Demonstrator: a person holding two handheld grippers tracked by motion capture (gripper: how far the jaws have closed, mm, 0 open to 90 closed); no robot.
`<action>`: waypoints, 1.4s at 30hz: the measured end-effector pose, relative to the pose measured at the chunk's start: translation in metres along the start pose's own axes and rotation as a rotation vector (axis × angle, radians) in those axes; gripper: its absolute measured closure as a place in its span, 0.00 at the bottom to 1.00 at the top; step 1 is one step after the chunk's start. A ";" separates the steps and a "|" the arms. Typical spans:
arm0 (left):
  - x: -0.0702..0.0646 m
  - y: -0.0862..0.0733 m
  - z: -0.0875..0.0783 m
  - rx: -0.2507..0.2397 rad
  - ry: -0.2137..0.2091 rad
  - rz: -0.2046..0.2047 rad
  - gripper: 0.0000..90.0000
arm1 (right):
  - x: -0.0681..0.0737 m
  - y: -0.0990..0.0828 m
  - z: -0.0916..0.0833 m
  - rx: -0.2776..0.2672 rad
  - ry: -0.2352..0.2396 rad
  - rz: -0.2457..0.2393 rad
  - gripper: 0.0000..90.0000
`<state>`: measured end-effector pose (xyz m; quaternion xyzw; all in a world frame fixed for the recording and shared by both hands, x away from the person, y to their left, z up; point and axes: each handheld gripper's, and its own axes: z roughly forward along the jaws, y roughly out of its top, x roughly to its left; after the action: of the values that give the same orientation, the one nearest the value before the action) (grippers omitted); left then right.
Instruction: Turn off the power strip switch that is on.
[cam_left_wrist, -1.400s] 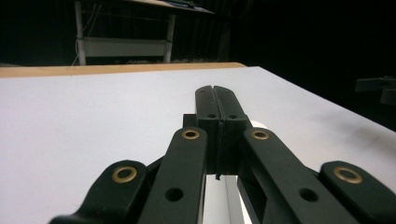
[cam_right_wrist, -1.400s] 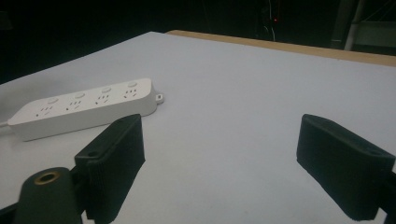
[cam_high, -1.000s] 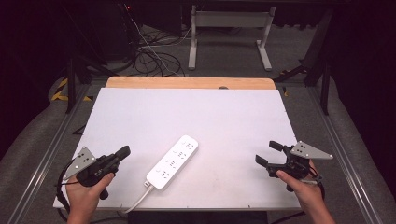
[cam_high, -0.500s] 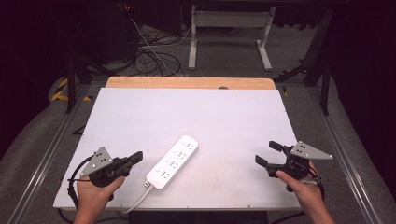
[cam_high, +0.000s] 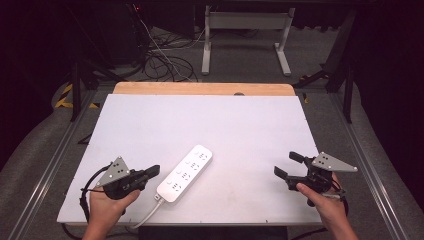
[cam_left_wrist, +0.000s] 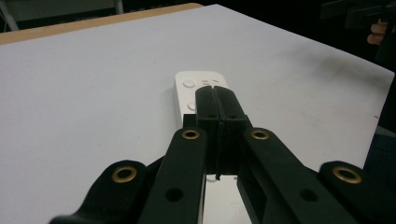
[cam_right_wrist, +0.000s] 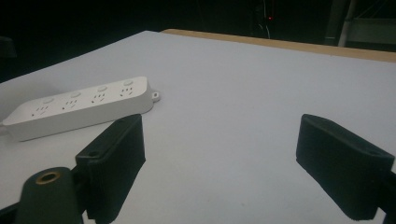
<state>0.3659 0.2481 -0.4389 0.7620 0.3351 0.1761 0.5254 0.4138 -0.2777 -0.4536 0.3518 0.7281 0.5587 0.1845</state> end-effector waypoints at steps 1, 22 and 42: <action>-0.001 0.000 0.001 0.002 -0.008 -0.008 1.00 | 0.000 0.000 0.000 0.000 -0.003 0.000 0.17; -0.001 -0.002 0.018 0.144 -0.049 0.041 1.00 | 0.000 -0.003 -0.004 0.009 -0.016 0.001 0.17; -0.003 -0.007 0.041 0.256 -0.063 0.072 1.00 | 0.001 -0.005 -0.009 0.013 -0.026 0.008 0.17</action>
<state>0.3866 0.2197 -0.4611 0.8395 0.3106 0.1267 0.4274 0.4060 -0.2838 -0.4559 0.3631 0.7278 0.5501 0.1894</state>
